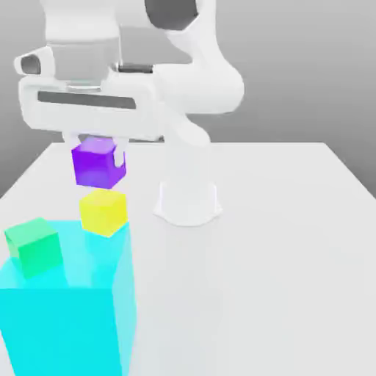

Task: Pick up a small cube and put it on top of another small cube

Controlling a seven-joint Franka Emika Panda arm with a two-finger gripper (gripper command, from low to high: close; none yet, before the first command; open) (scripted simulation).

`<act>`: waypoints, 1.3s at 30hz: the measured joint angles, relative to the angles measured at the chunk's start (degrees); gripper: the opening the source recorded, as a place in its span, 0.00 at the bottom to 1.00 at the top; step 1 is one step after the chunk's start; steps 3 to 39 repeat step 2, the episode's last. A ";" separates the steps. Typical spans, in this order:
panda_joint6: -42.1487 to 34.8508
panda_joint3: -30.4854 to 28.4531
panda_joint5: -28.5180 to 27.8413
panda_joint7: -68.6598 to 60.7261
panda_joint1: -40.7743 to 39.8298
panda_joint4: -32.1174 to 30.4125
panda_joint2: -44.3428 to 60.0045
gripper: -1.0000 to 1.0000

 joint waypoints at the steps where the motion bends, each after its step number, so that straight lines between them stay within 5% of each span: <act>1: 0.00 0.00 0.00 0.00 0.00 0.00 0.00 1.00; 39: 0.00 0.00 0.00 0.00 0.00 0.00 0.00 1.00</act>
